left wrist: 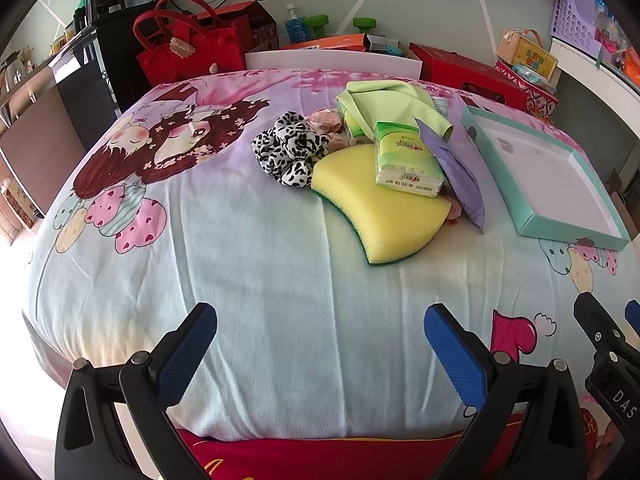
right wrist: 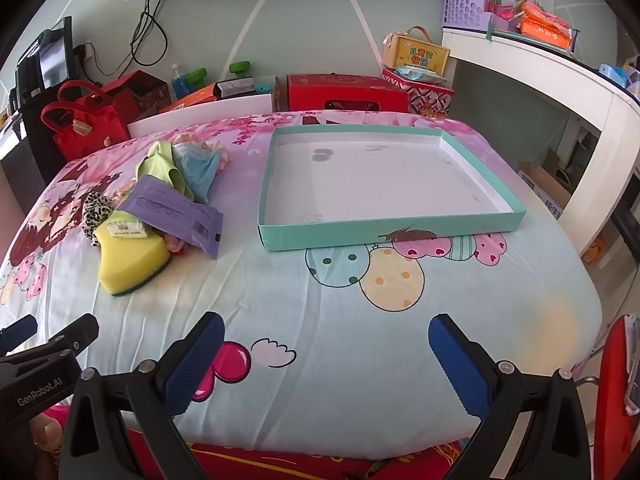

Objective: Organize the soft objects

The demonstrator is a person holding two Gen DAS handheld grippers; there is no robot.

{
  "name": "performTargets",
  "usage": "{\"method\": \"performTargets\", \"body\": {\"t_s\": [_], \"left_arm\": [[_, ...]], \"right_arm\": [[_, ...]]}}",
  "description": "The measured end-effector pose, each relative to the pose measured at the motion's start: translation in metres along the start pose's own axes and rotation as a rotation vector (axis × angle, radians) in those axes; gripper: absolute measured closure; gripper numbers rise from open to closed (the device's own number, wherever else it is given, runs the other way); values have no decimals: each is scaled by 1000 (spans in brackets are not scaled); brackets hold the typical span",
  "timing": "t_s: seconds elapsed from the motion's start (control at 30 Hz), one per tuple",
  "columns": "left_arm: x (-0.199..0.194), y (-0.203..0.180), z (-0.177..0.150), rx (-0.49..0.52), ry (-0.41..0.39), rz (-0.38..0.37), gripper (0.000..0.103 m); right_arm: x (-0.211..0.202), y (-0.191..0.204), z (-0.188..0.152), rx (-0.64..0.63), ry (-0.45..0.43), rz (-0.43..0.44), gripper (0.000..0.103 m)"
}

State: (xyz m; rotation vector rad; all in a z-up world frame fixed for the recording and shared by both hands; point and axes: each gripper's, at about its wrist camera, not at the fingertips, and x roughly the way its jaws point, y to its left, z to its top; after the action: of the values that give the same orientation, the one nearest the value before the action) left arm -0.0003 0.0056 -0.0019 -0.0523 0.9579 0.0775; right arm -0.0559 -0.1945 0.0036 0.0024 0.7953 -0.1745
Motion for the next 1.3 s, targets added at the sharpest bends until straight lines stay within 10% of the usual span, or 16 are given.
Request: {"method": "performTargets", "body": {"t_s": [1.3], "left_arm": [[2,3,-2,-10,8,-7,0]], "right_arm": [[0,0,0,8,1,-2,0]]}}
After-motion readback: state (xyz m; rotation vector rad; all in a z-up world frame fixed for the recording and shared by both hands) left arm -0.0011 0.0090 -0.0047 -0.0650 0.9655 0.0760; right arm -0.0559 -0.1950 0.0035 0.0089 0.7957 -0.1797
